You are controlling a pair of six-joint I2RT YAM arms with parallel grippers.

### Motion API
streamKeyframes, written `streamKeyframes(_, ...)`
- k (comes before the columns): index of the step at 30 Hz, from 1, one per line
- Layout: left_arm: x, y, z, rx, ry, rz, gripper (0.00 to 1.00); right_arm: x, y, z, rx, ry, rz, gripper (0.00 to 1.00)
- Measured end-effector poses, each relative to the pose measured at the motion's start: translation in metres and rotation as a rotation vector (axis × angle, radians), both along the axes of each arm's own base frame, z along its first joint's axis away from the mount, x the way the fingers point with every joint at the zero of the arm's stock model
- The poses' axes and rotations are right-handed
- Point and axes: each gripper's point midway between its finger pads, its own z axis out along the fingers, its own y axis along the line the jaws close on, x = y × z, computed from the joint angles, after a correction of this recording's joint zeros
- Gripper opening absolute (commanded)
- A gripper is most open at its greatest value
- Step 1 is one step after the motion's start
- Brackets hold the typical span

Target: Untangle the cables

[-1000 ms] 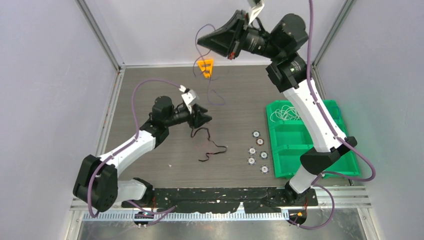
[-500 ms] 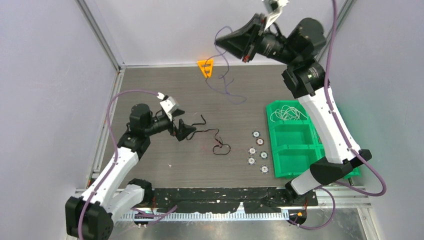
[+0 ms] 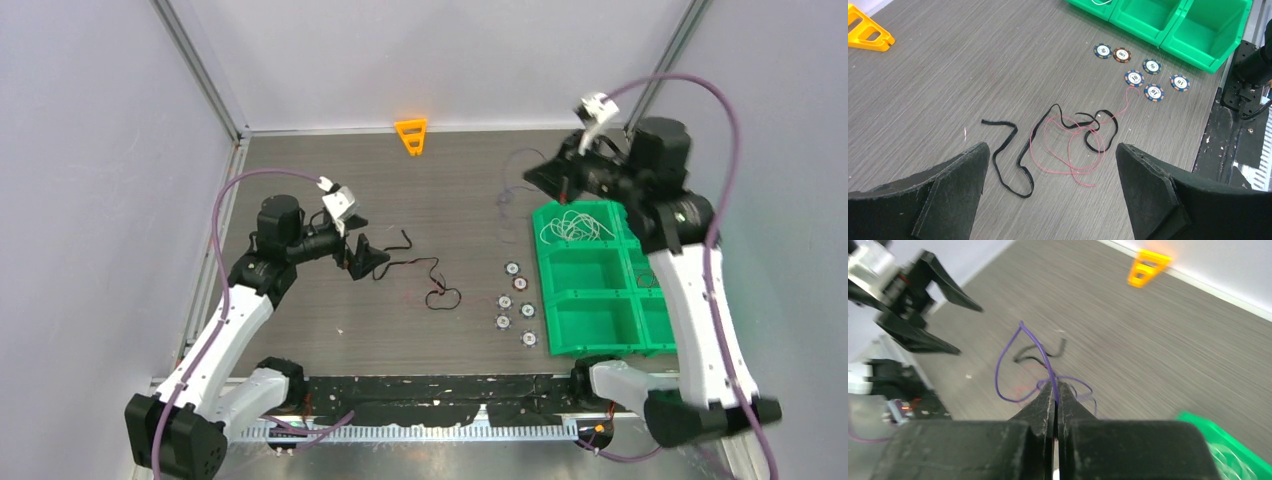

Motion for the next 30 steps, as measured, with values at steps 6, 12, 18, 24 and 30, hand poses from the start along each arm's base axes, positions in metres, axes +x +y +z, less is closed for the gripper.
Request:
streamKeyframes(6, 0.013, -0.005, 0.004, 0.008, 0.014, -0.011, 1.00, -0.064, -0.078, -0.005, -0.234, -0.143, -0.255, 0.05)
streamKeyframes(12, 0.024, -0.017, 0.007, -0.005, 0.050, -0.046, 1.00, -0.099, -0.160, -0.026, -0.410, -0.101, -0.640, 0.05)
streamKeyframes(18, 0.026, -0.031, 0.008, -0.012, 0.065, -0.099, 1.00, -0.132, -0.226, -0.071, -0.556, 0.092, -0.969, 0.05)
streamKeyframes(24, 0.034, -0.047, 0.015, -0.022, 0.067, -0.144, 1.00, -0.166, -0.258, -0.094, -0.649, 0.206, -1.162, 0.05)
streamKeyframes(30, 0.038, -0.057, 0.023, -0.035, 0.047, -0.173, 1.00, -0.182, -0.285, -0.095, -0.786, 0.263, -1.275, 0.05)
